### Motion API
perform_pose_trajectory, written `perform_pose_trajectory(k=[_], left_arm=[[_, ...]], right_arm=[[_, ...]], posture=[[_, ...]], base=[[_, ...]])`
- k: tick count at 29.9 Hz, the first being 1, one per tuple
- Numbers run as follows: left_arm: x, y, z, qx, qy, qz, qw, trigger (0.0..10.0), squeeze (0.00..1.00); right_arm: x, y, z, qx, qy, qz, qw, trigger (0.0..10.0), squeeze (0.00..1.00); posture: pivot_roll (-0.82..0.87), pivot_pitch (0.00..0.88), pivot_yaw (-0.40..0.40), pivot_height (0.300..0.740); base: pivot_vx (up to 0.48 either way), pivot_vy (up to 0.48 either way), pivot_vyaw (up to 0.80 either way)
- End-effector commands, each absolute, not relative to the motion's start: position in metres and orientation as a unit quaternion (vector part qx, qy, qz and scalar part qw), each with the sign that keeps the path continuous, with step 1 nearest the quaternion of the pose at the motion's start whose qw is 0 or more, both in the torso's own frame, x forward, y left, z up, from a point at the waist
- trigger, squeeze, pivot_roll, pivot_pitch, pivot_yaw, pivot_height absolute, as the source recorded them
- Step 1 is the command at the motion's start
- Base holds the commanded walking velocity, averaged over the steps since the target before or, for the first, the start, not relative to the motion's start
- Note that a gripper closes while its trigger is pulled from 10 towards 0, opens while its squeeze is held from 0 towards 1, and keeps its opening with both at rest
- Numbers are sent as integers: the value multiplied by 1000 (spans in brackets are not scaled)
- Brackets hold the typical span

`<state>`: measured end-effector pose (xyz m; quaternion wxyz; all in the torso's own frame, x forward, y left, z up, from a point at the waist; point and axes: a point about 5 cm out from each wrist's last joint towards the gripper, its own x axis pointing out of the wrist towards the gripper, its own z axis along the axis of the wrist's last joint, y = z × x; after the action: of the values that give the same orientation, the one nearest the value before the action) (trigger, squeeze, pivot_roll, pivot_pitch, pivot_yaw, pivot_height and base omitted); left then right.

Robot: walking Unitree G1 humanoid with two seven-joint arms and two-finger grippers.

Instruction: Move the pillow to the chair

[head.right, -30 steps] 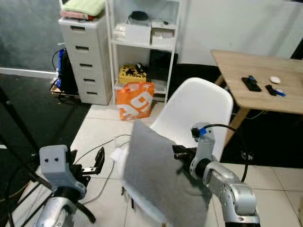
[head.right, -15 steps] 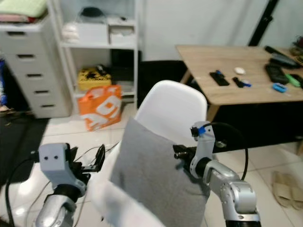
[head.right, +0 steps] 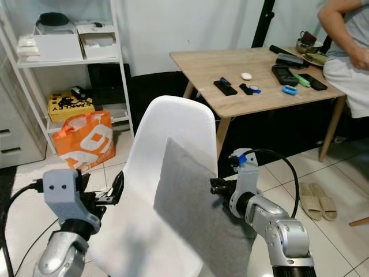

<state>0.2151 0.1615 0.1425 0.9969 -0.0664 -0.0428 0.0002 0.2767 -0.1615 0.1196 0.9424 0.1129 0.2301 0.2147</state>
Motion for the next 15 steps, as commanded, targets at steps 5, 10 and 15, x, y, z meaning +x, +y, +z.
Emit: perform_pose_trajectory(k=[5, 10, 15], left_arm=[[216, 165, 143, -60, -36, 4, 998, 10000, 0], [217, 168, 146, -55, -38, 7, 998, 10000, 0], [218, 170, 148, -55, -40, 8, 998, 10000, 0]], right_arm=[[282, -162, 126, 91, 231, 218, 944, 10000, 0], [281, -138, 138, 71, 239, 315, 916, 10000, 0], [276, -128, 138, 50, 256, 355, 898, 10000, 0]], posture=[[-157, 53, -99, 706], [-151, 46, -102, 686], [-143, 42, -112, 671]], base=[[0, 0, 0], [0, 0, 0], [0, 0, 0]])
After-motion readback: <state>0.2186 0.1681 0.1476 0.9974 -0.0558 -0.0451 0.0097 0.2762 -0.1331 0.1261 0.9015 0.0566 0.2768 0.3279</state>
